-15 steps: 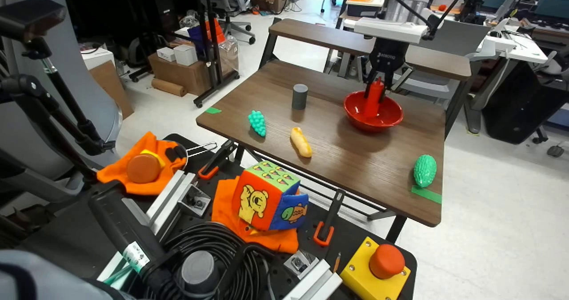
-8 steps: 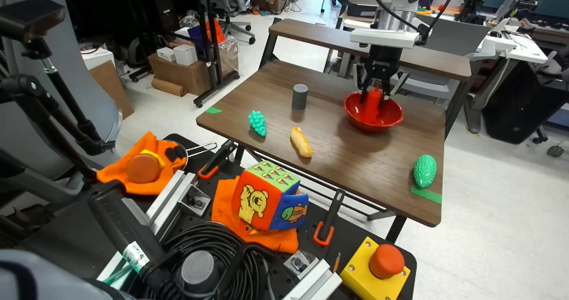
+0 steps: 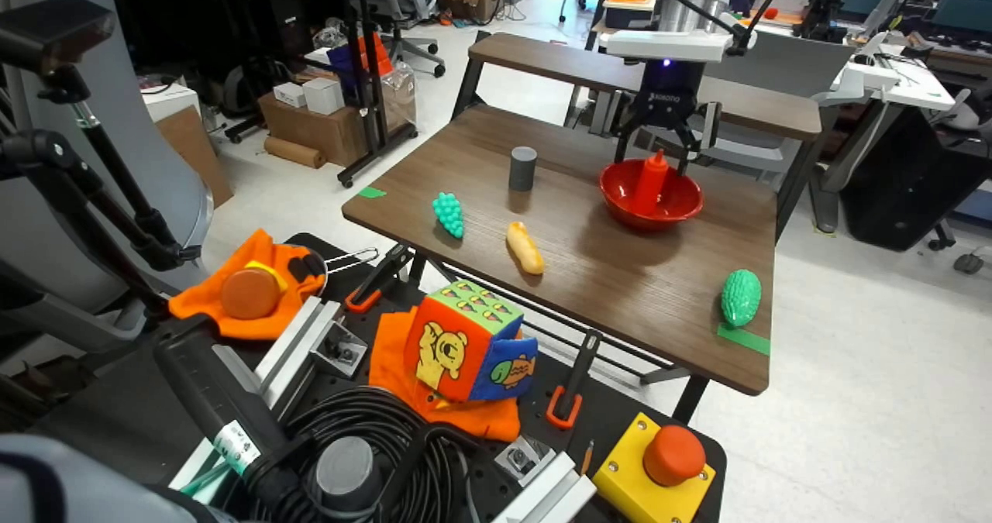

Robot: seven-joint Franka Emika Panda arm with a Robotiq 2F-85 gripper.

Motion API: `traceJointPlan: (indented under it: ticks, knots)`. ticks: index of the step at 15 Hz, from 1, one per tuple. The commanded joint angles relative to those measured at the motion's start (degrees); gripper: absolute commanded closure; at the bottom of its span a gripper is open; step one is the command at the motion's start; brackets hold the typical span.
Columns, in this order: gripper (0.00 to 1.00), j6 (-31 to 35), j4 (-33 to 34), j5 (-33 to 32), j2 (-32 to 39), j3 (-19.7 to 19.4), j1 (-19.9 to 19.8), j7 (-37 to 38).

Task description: Pick up the bottle and put it in the bowl

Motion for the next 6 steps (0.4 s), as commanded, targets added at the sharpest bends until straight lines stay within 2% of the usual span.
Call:
traceJointPlan:
  ticks: [1,3,6]
  knots:
    - [0.00,-0.82,-2.03,0.47,-2.11,-0.21,0.11,0.78]
    - [0.00,-1.07,-3.56,0.53,-4.16,-0.18,0.09,1.00]
    - [0.00,-0.92,-3.24,0.54,-2.93,-0.20,0.11,0.99]
